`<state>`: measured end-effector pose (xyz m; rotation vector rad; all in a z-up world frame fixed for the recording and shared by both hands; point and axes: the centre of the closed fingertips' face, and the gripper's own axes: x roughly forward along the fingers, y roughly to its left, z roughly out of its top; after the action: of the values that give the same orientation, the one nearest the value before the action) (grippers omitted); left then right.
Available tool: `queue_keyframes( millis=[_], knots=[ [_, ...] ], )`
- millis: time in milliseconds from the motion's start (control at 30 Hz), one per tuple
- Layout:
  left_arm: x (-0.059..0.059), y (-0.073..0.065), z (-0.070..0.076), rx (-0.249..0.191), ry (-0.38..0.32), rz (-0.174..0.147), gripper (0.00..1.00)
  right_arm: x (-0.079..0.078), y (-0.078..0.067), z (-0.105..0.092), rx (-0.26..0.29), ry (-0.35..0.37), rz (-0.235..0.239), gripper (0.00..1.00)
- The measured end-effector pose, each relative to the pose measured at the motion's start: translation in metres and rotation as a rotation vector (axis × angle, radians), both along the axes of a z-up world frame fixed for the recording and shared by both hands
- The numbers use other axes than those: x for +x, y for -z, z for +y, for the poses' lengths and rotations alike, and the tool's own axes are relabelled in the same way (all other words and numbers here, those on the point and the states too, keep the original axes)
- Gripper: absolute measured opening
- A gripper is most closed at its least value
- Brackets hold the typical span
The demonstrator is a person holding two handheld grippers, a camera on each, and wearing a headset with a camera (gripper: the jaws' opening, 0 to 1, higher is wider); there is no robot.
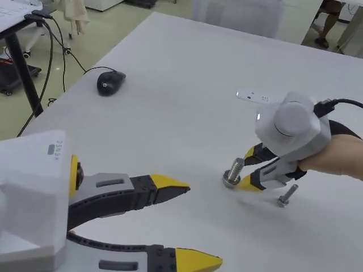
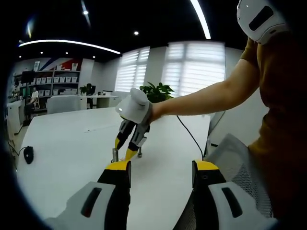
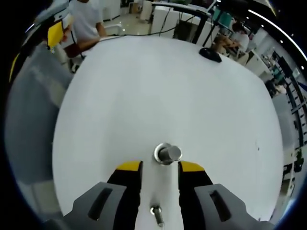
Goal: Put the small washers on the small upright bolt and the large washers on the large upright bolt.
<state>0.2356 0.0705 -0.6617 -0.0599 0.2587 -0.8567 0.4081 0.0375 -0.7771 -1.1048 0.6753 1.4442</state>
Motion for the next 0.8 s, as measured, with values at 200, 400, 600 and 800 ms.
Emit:
queue_keyframes(
  millis=[200,400,600,800],
  knots=[
    [0.000,-0.006,0.001,-0.029,-0.009,-0.015,0.50,-0.021,-0.021,-0.016,0.073,0.036,-0.019,0.29],
    [-0.007,-0.005,-0.007,-0.012,0.025,-0.012,0.50,-0.048,-0.033,-0.026,0.162,0.056,-0.018,0.29],
    [-0.009,-0.003,-0.008,-0.018,0.015,-0.005,0.50,-0.079,-0.043,-0.034,0.338,0.094,0.065,0.29],
    [-0.016,0.001,-0.012,0.006,0.036,0.017,0.50,-0.105,-0.049,-0.059,0.462,0.143,0.120,0.30]
  ],
)
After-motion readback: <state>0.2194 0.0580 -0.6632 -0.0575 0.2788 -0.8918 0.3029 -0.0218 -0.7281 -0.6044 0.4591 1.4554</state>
